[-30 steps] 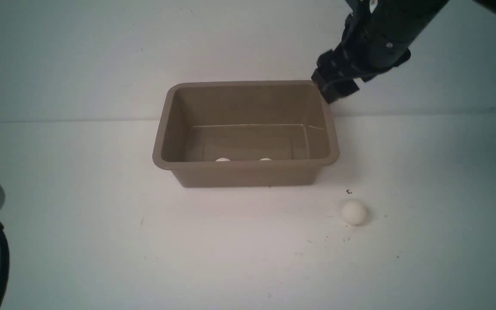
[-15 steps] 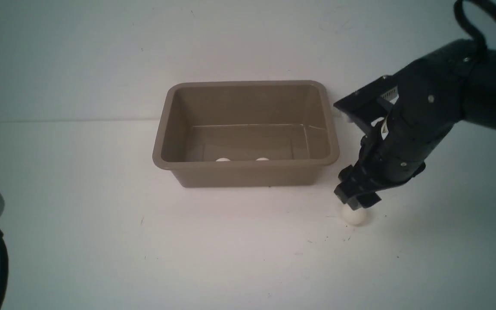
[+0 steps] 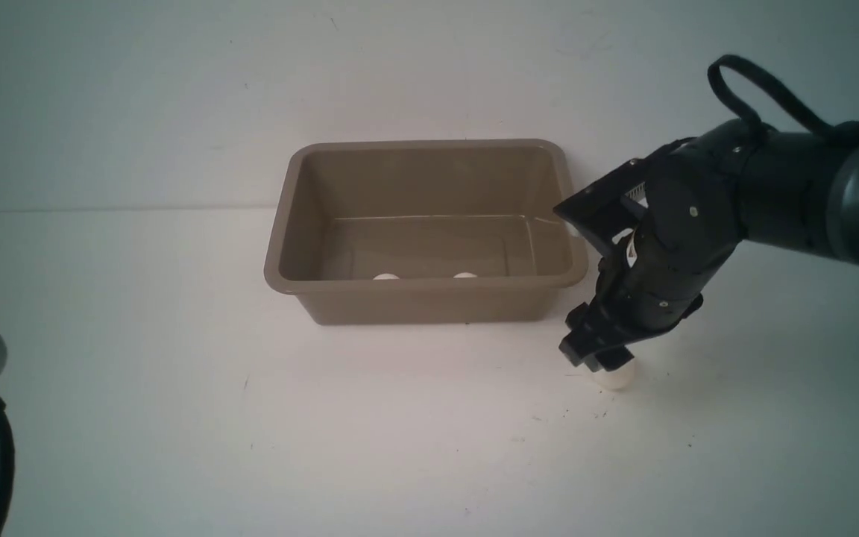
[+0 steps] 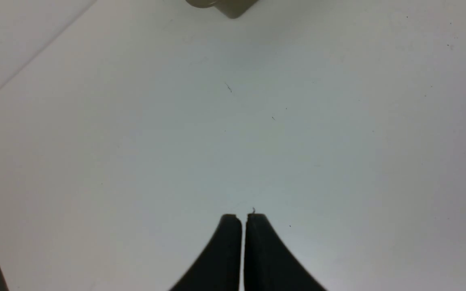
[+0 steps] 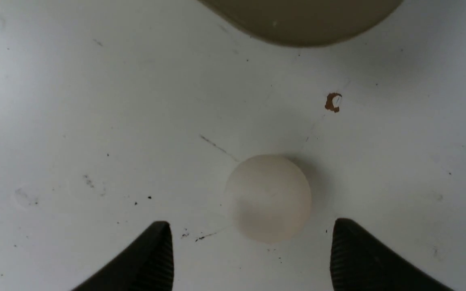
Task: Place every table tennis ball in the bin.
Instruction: Use the right arm to clamp the table tennis ball closest to it
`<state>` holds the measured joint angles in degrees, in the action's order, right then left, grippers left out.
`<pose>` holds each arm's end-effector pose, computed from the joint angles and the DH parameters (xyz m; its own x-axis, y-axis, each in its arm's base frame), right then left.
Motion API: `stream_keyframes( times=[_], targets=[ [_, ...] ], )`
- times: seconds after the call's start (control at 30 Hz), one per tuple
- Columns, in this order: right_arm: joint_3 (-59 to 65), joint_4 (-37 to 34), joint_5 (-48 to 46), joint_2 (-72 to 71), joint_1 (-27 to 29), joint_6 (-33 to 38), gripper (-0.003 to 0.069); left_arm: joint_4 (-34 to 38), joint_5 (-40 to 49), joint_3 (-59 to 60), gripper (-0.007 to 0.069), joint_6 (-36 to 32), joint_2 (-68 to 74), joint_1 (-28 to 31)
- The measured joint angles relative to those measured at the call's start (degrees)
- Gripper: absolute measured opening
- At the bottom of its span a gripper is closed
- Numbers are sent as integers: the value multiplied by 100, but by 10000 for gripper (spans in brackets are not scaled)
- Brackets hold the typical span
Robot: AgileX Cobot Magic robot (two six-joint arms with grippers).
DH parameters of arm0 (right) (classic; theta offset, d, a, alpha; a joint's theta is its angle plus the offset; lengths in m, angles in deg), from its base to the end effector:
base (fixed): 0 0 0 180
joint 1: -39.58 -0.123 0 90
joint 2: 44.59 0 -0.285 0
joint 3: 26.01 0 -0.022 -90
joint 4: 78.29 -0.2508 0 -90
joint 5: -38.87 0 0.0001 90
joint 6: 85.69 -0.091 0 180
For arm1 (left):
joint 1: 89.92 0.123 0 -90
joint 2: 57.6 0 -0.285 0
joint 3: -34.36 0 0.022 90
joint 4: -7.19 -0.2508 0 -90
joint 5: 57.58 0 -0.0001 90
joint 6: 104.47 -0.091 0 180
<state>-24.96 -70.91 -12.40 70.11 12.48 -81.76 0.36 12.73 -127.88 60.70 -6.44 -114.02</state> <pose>0.3381 0.1628 0.2046 -0.7925 -0.5720 -0.2115 -0.5571 0.8201 -0.1305 0.1014 -0.0342 0.3873 -0.5595 0.5711 -0.6007 0.5271 0.8044 0.2738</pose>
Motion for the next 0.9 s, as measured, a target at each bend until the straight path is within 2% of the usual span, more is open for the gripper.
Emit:
stream_keyframes(
  times=[0.4,0.6,0.9],
  targets=[
    [0,137,267,223,13,0,474,0,0,0,-4,0,0,0],
    [0,124,276,231,219,0,474,0,2,0,-4,0,0,0],
    [0,-354,338,348,265,255,474,0,2,0,-4,0,0,0]
  ],
)
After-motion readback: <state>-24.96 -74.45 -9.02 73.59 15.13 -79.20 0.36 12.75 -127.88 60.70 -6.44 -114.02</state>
